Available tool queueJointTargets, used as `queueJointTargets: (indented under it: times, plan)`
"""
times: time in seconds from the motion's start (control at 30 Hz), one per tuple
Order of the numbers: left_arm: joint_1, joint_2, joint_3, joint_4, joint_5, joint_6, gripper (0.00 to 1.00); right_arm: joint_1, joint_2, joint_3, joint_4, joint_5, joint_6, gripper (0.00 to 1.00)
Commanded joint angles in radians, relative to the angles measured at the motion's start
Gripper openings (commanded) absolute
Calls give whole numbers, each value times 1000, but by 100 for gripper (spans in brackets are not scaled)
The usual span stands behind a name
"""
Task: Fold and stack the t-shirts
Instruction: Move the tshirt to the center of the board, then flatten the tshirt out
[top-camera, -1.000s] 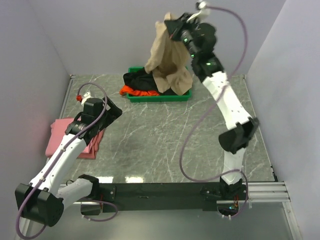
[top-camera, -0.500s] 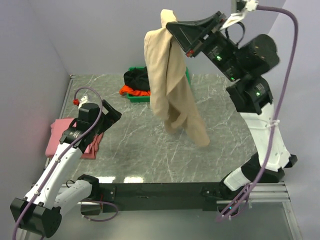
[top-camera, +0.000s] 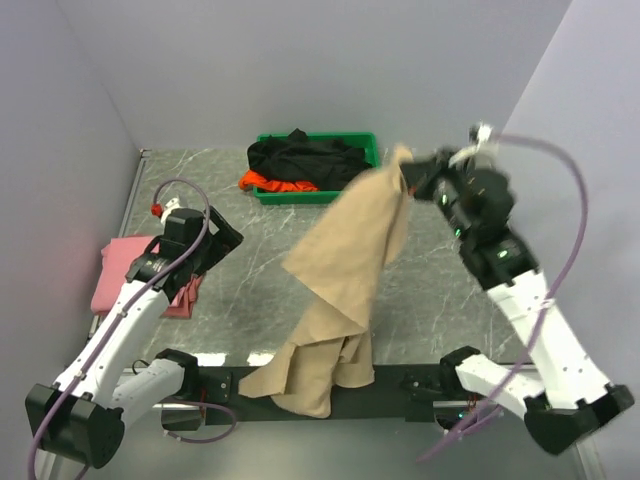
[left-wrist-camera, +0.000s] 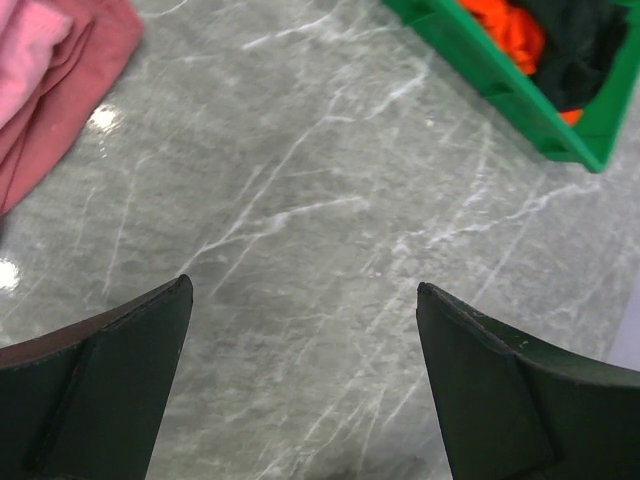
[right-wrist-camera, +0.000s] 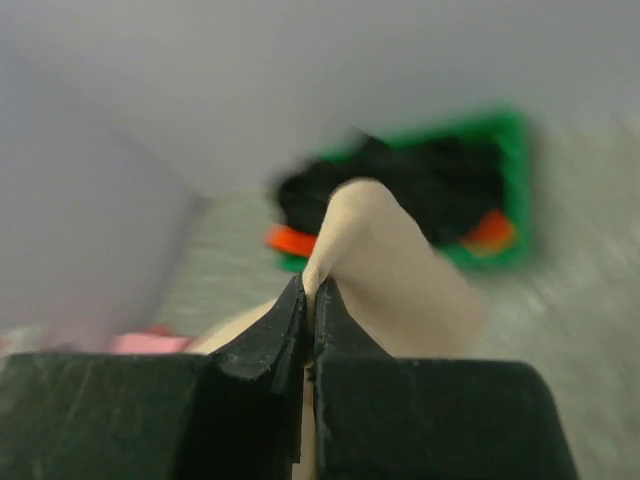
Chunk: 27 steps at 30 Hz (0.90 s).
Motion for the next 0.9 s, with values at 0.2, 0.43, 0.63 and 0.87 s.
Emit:
queueJointTargets:
  times: [0.2,0.43,0.63,0.87]
  plan:
    - [1,86,-71,5,-8,-48,99,-287,-144,-713,-149,313,305,52]
    - [-13,183,-169,34,90,-50,99,-193,-11,-560,-205,207,177,90]
    - [-34,218,-188,55,79,-47,99,125,269,-429,-119,69,132,91]
    - [-34,259,-152,75,91,-33,99,217,615,-328,-71,-83,207,91]
